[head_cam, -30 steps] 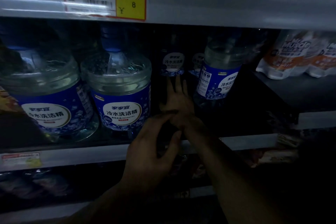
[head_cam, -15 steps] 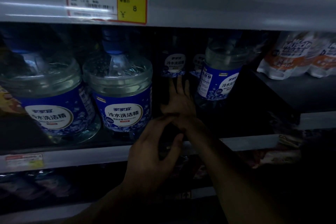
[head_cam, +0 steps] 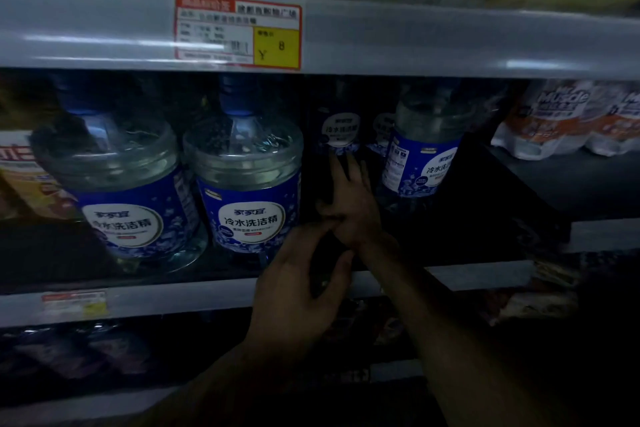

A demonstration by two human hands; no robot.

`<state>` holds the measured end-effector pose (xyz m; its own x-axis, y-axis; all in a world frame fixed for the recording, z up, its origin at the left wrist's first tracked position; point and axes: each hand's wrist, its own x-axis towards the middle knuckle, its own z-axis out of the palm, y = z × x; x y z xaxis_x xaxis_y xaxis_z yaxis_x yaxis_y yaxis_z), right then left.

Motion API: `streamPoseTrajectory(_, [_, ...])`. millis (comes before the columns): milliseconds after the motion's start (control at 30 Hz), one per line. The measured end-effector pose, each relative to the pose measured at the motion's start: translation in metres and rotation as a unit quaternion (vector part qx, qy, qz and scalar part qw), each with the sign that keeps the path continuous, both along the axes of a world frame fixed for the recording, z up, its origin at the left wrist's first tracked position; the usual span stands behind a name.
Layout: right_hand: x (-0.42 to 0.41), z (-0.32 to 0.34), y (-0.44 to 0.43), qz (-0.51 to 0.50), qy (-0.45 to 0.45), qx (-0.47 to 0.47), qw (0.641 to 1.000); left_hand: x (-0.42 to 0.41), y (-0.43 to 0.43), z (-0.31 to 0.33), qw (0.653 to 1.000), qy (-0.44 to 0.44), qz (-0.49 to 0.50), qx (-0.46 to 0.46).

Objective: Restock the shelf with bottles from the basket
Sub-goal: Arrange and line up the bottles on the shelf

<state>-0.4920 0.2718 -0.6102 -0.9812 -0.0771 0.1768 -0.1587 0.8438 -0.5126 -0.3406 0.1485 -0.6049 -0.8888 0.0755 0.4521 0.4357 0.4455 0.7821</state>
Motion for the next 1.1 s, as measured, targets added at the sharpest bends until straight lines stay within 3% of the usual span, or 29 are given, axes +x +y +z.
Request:
streamPoseTrajectory(200, [0.027,0.012,0.004,0.025,0.095,-0.033,0.995,0.014,-0.012,0.009,0.999,0.001,0.030,-0.011])
streamPoseTrajectory(367, [0.063,0.029,0.002,0.039,0.123,-0.064,0.989,0.027,-0.032,0.017,0.997,0.025,0.073,-0.008])
streamPoseTrajectory(600, [0.111,0.059,-0.014,0.033,0.072,-0.204,0.976,0.027,-0.065,0.027,0.992,0.037,0.108,0.057])
streamPoseTrajectory(767, [0.125,0.064,-0.033,0.076,0.020,-0.263,0.962,0.024,-0.076,0.025,0.985,0.053,0.157,0.039])
streamPoseTrajectory(1100, [0.116,0.055,-0.052,0.078,-0.035,-0.337,0.938,0.005,-0.082,0.024,0.981,-0.042,0.086,0.170])
